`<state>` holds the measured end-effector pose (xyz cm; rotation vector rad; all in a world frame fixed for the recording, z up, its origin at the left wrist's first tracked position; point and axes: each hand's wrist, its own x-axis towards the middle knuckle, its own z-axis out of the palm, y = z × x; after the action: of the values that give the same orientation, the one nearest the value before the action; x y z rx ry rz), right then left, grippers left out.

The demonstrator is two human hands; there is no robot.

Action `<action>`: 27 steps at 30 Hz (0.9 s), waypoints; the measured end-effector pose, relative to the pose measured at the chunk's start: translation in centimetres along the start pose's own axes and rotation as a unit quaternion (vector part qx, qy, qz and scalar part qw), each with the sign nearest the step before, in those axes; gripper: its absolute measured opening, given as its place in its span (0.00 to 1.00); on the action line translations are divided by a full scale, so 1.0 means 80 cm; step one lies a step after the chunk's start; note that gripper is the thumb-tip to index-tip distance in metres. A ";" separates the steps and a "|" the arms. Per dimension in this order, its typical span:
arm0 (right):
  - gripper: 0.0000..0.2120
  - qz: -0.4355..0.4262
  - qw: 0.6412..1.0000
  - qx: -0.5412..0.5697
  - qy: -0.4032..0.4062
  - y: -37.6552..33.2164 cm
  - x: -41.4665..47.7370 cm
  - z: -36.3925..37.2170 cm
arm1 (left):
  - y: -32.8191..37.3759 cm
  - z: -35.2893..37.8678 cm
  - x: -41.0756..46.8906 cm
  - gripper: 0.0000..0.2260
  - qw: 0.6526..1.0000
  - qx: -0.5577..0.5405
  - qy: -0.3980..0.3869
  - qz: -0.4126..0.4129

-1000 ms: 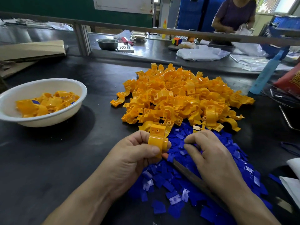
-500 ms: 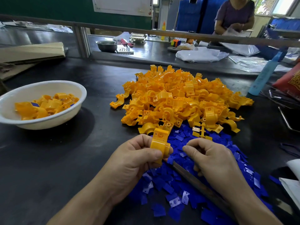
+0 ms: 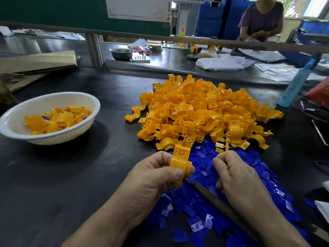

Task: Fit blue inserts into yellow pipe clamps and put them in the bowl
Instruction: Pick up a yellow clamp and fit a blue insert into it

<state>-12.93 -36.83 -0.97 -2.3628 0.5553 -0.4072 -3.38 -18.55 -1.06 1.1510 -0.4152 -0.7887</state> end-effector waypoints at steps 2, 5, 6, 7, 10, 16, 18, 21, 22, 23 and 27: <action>0.08 -0.017 1.000 -0.017 0.013 -0.003 -0.001 0.000 | 0.000 0.000 0.000 0.11 1.000 0.000 0.002 -0.002; 0.05 -0.037 0.998 -0.019 0.037 -0.002 -0.002 -0.001 | -0.001 0.000 0.000 0.11 1.000 0.002 0.003 -0.002; 0.03 -0.036 0.998 -0.019 0.039 -0.001 -0.002 -0.001 | -0.001 0.000 0.000 0.11 1.000 0.003 0.003 -0.002; 0.04 -0.032 0.999 -0.017 0.037 0.001 -0.001 0.000 | -0.002 0.000 0.000 0.10 1.000 0.004 0.004 -0.002; 0.13 -0.013 0.999 -0.015 0.037 0.005 0.000 0.002 | -0.002 -0.001 0.000 0.09 1.000 0.002 0.002 -0.004; 0.11 -0.014 0.997 0.003 0.071 0.004 0.000 0.001 | -0.002 -0.002 0.000 0.08 1.000 -0.003 -0.001 -0.007; 0.11 -0.023 0.996 0.035 0.077 0.002 -0.001 0.001 | -0.003 -0.002 0.000 0.09 1.000 -0.003 -0.001 -0.007; 0.11 -0.015 0.985 0.155 0.072 -0.003 -0.002 -0.001 | -0.004 -0.001 0.000 0.09 1.000 0.016 0.013 0.003; 0.10 -0.004 0.977 0.205 0.064 -0.006 -0.002 -0.001 | -0.005 0.000 -0.001 0.08 0.999 0.035 0.023 0.014; 0.09 0.008 0.964 0.260 0.051 -0.010 -0.004 -0.002 | -0.005 0.001 -0.001 0.06 0.997 0.062 0.036 0.030; 0.09 0.003 0.928 0.372 -0.020 -0.031 -0.016 0.006 | -0.011 0.007 -0.006 0.07 0.976 0.182 0.086 0.077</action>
<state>-13.14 -34.27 0.18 -1.6304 0.3069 -0.4654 -4.34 -18.73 -1.59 1.4966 -0.5110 -0.4815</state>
